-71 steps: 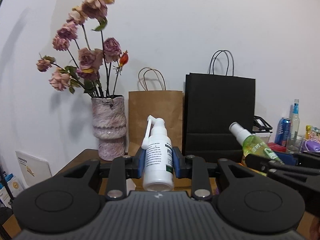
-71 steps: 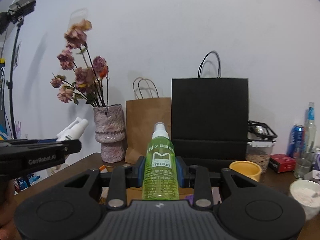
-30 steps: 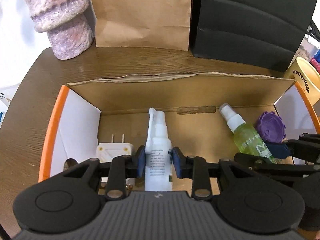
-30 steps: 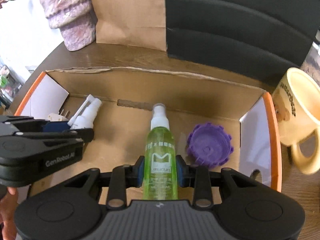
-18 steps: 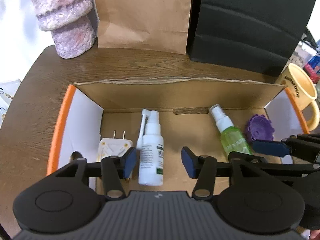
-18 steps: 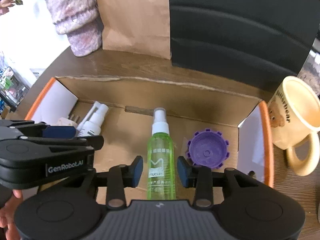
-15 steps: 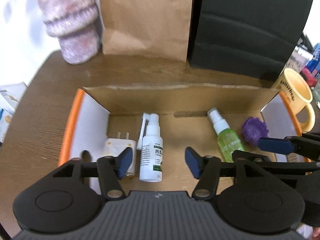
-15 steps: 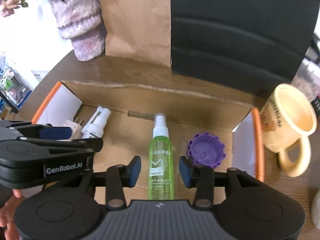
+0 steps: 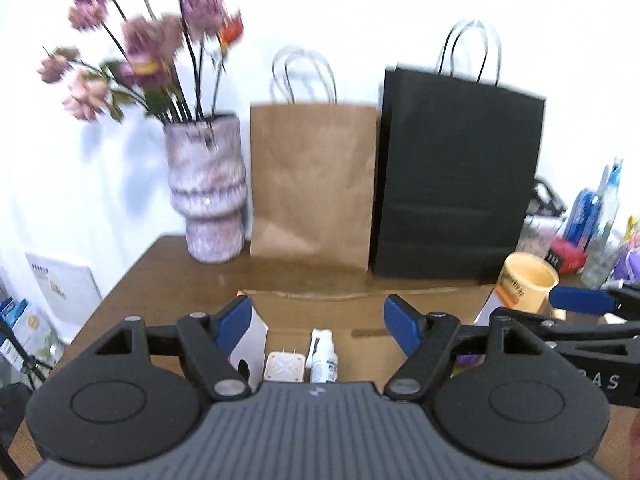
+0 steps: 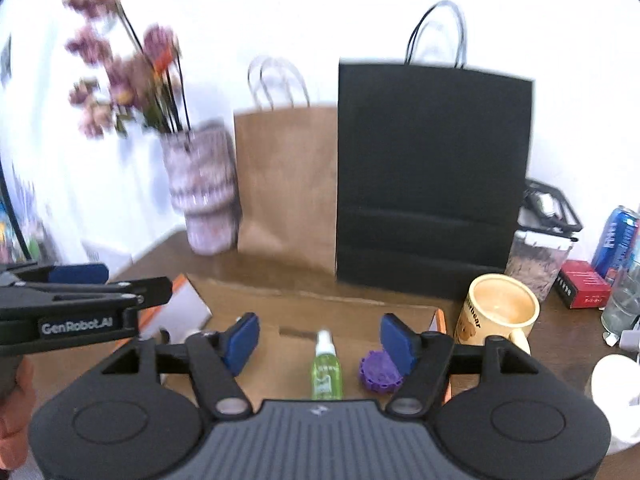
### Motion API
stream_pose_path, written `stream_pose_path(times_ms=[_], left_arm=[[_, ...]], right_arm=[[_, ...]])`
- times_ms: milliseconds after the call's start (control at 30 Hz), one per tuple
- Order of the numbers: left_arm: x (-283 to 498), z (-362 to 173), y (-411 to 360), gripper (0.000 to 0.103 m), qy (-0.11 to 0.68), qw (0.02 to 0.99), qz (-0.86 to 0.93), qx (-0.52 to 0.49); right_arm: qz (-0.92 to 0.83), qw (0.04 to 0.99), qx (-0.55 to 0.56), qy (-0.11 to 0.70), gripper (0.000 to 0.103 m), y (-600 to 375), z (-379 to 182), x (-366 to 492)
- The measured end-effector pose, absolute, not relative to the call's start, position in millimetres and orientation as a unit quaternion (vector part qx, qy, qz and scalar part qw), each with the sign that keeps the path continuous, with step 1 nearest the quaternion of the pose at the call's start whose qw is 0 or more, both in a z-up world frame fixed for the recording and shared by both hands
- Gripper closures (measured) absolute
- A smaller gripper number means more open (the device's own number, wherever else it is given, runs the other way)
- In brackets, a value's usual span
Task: Organize rigid objects
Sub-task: 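Withdraw both tools from the box back toward the remaining items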
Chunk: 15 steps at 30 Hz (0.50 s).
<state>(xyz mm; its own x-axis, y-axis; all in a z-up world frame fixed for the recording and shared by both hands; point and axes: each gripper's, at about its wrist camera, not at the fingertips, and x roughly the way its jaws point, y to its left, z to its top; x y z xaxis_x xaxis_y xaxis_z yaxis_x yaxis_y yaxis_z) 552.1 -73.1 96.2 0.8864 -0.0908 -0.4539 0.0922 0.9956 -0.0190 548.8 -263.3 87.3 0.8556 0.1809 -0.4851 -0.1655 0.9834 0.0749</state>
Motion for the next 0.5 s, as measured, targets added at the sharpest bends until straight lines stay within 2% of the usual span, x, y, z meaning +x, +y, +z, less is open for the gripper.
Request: stream_pose_path(times_ms=[233,500], left_arm=[[498,86,-72,0.028,0.141,0.989,-0.043,0.008],[469,77,-69,0.028,0.114,0.993,-0.028,0.015]], right_arm=[[0.091,0.98,0.016,0.179,0.034,-264,66,504],[0.084,0.984,0.024,0.155,0.033,-264,58,477]])
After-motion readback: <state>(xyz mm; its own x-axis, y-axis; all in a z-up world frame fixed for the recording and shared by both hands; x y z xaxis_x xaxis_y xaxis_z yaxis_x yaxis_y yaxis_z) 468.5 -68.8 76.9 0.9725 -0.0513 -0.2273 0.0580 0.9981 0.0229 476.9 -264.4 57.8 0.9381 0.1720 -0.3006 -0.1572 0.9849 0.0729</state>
